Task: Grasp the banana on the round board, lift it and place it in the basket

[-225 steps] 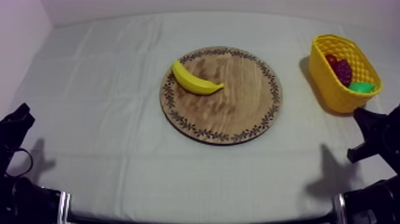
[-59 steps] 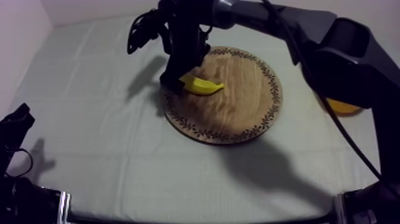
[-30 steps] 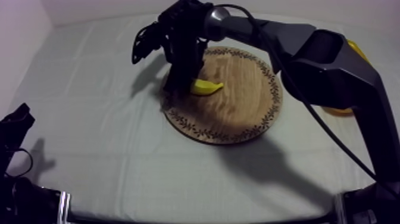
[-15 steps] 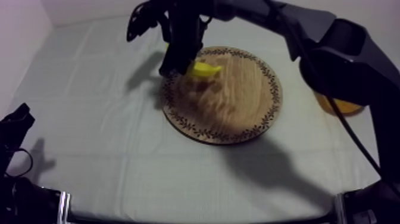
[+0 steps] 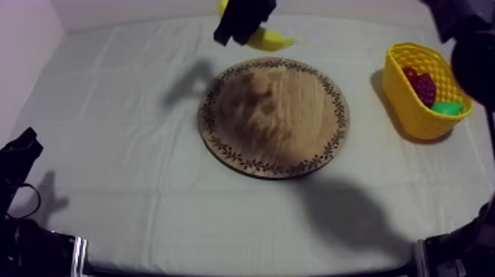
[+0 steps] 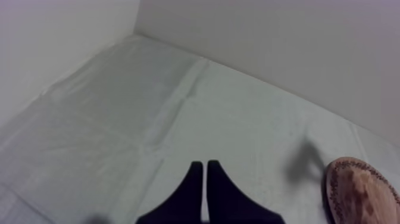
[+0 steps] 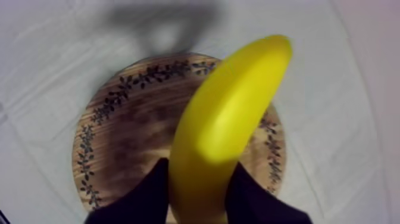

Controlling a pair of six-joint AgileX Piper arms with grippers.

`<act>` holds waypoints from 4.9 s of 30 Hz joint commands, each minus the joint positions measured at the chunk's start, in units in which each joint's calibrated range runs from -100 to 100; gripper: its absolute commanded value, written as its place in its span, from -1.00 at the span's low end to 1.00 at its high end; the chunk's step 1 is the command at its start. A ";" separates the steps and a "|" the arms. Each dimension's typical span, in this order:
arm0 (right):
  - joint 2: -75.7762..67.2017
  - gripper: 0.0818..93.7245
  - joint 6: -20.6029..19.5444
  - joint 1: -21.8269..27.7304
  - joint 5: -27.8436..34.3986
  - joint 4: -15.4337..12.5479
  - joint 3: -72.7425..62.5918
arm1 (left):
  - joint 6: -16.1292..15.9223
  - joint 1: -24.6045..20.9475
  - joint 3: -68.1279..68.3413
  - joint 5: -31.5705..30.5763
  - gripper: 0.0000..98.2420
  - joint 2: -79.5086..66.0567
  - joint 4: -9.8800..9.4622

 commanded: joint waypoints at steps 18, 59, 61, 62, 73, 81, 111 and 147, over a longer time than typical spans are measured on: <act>-14.31 -0.51 0.34 9.91 -0.69 1.04 15.86 | 0.01 0.01 -0.01 -0.01 -1.00 0.00 -0.02; -23.72 -0.51 2.37 31.74 -12.05 6.03 46.55 | 0.01 0.01 -0.01 -0.01 -1.00 0.00 -0.02; -22.57 -0.52 2.06 31.62 -12.66 5.74 47.60 | 0.01 0.01 -0.01 -0.01 -1.00 0.00 -0.02; -21.90 -0.52 1.84 31.59 -13.13 5.65 48.10 | 0.01 0.01 -0.01 -0.01 -1.00 0.00 -0.02; -13.67 -0.31 -0.90 31.25 -17.76 4.84 48.22 | 0.01 0.01 -0.01 -0.01 -1.00 0.00 -0.02; -10.68 0.35 -1.92 31.24 -20.87 4.90 47.79 | 0.01 0.01 -0.01 -0.01 -1.00 0.00 -0.02; -43.20 0.16 -0.07 30.88 -30.90 -0.95 59.96 | 0.01 0.01 -0.01 -0.01 -1.00 0.00 -0.02; -110.25 -0.98 22.15 31.54 -47.94 -24.84 120.70 | 0.01 0.01 -0.01 -0.01 -1.00 0.00 -0.02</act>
